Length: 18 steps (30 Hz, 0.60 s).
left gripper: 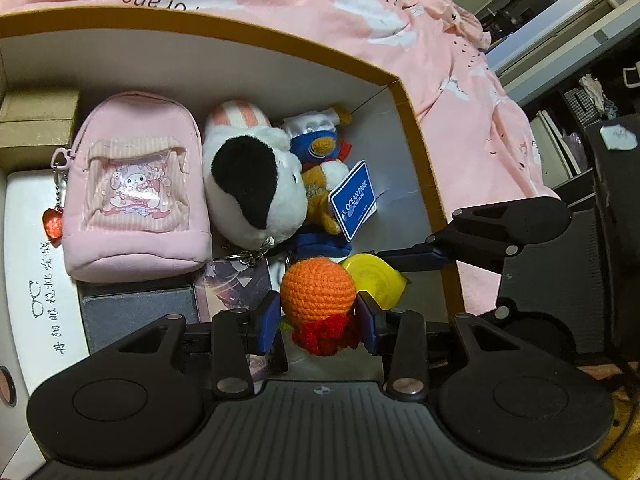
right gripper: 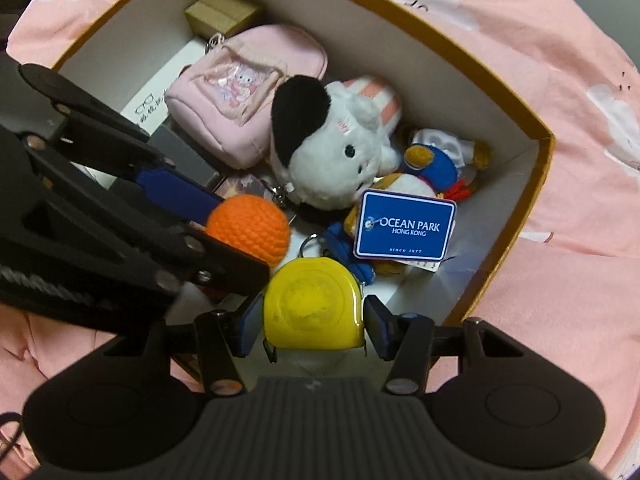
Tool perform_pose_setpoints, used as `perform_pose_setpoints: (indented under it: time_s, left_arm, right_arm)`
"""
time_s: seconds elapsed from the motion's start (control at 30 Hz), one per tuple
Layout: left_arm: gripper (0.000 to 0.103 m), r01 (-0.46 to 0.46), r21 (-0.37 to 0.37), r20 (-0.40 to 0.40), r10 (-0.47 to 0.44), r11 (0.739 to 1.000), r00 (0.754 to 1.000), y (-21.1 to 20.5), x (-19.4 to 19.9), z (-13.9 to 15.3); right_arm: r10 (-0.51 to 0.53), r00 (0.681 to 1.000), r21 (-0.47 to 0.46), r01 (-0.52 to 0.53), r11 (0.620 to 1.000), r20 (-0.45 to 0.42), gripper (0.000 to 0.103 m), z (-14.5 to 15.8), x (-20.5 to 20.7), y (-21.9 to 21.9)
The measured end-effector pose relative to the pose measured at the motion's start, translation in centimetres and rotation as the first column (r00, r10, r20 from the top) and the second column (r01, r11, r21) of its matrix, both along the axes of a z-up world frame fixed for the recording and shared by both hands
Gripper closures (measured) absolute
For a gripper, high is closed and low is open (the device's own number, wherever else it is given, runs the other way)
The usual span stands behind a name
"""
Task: Organize objects
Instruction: 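Lower the ball and tape measure into the box and open both tools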
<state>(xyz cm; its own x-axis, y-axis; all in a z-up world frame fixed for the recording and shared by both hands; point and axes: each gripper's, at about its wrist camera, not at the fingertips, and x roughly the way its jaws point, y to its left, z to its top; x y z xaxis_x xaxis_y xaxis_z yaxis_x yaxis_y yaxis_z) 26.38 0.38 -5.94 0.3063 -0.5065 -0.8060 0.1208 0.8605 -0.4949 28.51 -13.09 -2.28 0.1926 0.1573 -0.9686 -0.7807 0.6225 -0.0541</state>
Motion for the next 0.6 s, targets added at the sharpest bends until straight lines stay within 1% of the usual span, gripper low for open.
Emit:
perform_pose_setpoints:
  time_s: [0.13, 0.4, 0.57, 0.6]
  left_arm:
    - [0.057, -0.01, 0.01, -0.03, 0.01, 1.0, 1.0, -0.3, 0.4, -0.6]
    - [0.057, -0.014, 0.015, -0.047, 0.015, 1.0, 0.999, -0.9, 0.7, -0.8]
    - [0.056, -0.015, 0.045, -0.045, 0.017, 0.999, 0.999, -1.1, 0.6, -0.9]
    - [0.056, -0.013, 0.047, -0.049, 0.015, 0.999, 0.999, -1.2, 0.6, -0.9]
  right_arm:
    - [0.008, 1.0, -0.024, -0.009, 1.0, -0.02, 0.048, 0.0, 0.2, 0.3]
    - [0.028, 1.0, -0.044, -0.028, 0.999, 0.001, 0.048, 0.2, -0.3, 0.0]
    - [0.017, 0.999, 0.004, -0.017, 1.0, 0.045, 0.048, 1.7, -1.1, -1.1]
    - [0.015, 0.998, 0.014, -0.016, 1.0, 0.066, 0.048, 2.0, -1.5, -1.3]
